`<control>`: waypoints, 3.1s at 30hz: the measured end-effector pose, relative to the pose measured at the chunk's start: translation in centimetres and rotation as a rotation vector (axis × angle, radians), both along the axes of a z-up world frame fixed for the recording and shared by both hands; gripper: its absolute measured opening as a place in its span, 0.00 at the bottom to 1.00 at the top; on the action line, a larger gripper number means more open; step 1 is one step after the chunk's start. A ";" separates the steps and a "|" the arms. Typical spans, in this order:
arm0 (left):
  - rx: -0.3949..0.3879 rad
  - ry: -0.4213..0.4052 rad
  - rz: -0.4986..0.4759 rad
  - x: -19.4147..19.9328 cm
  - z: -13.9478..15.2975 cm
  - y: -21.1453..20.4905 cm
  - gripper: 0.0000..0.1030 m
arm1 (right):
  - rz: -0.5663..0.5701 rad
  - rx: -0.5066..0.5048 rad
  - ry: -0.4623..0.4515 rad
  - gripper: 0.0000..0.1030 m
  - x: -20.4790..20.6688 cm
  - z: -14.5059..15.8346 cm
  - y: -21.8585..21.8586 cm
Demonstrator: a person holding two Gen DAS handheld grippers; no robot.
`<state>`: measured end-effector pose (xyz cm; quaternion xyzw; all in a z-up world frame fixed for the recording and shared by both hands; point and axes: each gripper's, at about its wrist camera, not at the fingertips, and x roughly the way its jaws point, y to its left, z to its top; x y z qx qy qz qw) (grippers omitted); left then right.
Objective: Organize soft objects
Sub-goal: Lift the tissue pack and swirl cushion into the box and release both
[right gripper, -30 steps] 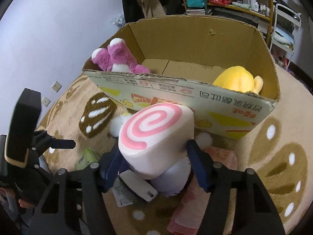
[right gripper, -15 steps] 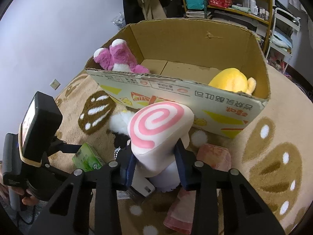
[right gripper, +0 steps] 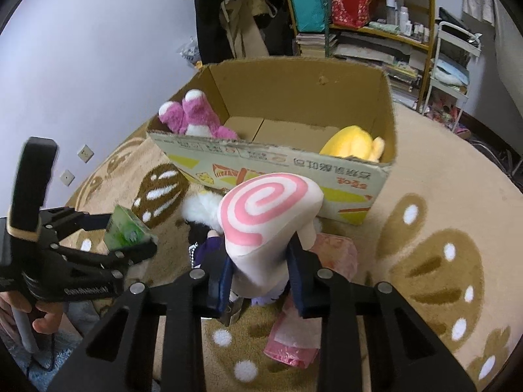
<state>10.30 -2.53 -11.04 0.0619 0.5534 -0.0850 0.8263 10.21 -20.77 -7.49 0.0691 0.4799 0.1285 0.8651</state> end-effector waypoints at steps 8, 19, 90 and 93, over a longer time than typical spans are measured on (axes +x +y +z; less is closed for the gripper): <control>-0.029 -0.239 0.020 -0.6 5.1 1.3 0.72 | -0.085 -0.026 -0.156 0.26 -2.2 3.7 -0.7; -0.019 -0.490 0.010 -1.1 9.6 0.4 0.72 | -0.137 -0.083 -0.305 0.25 -2.7 6.8 -0.9; -0.131 -0.583 -0.149 6.8 6.7 -5.9 0.73 | -0.237 0.092 -0.321 0.35 5.3 3.1 -6.1; -0.120 -0.545 -0.145 7.4 6.1 -6.0 0.73 | -0.233 0.098 -0.311 0.36 5.5 2.7 -6.1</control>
